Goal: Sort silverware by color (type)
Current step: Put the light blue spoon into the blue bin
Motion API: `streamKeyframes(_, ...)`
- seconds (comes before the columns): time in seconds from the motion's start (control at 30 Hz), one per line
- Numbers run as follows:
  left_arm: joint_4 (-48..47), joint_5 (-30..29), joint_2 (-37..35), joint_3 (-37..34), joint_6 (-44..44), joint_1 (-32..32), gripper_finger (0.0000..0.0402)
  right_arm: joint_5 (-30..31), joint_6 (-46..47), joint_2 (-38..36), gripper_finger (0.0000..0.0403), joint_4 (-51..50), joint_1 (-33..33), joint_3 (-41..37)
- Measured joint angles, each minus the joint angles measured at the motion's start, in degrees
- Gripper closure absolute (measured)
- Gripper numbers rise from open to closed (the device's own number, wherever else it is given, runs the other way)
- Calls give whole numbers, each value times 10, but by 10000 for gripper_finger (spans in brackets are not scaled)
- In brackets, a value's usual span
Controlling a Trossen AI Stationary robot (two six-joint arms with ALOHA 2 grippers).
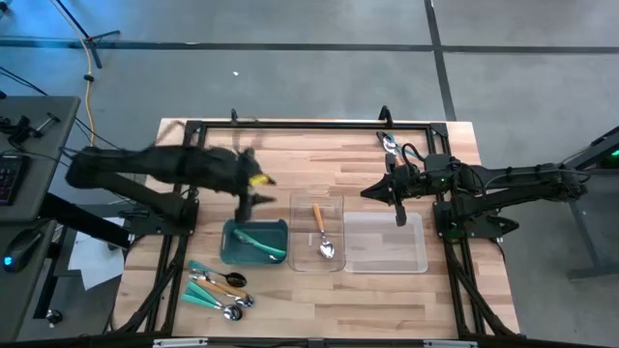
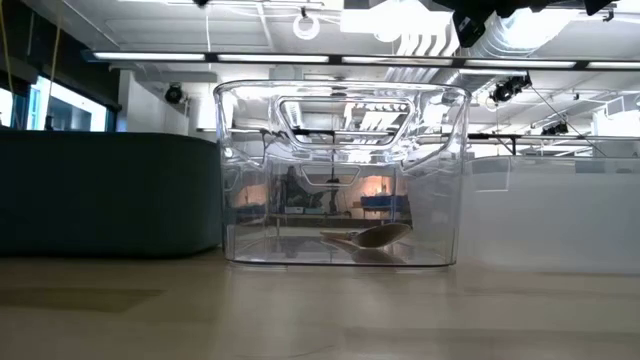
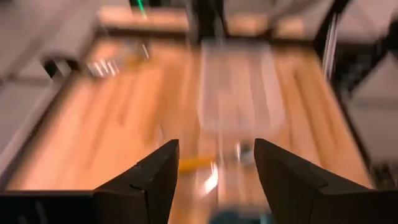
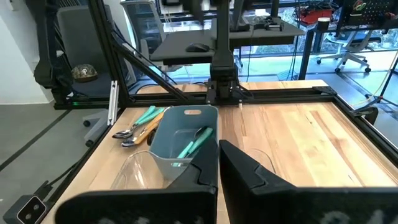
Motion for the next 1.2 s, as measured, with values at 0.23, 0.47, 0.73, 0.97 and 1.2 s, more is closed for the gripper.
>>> streamKeyframes(0.23, 104, -37, -90, -32, 10, 17, 202, 0, 0, 0, 403, 1, 0, 0)
streamKeyframes(0.47, 333, -44, -134, -196, -11, 17, 202, 0, 0, 0, 403, 4, 0, 0)
streamKeyframes(0.73, 564, -43, -118, -340, -73, 17, 202, 0, 0, 0, 403, 12, 0, 0)
streamKeyframes(0.97, 583, -25, -116, -357, -58, 16, 202, 0, 0, 0, 403, 18, 0, 0)
streamKeyframes(1.2, 582, -23, -116, -357, -51, 16, 206, 0, -2, 0, 403, 18, 0, 0)
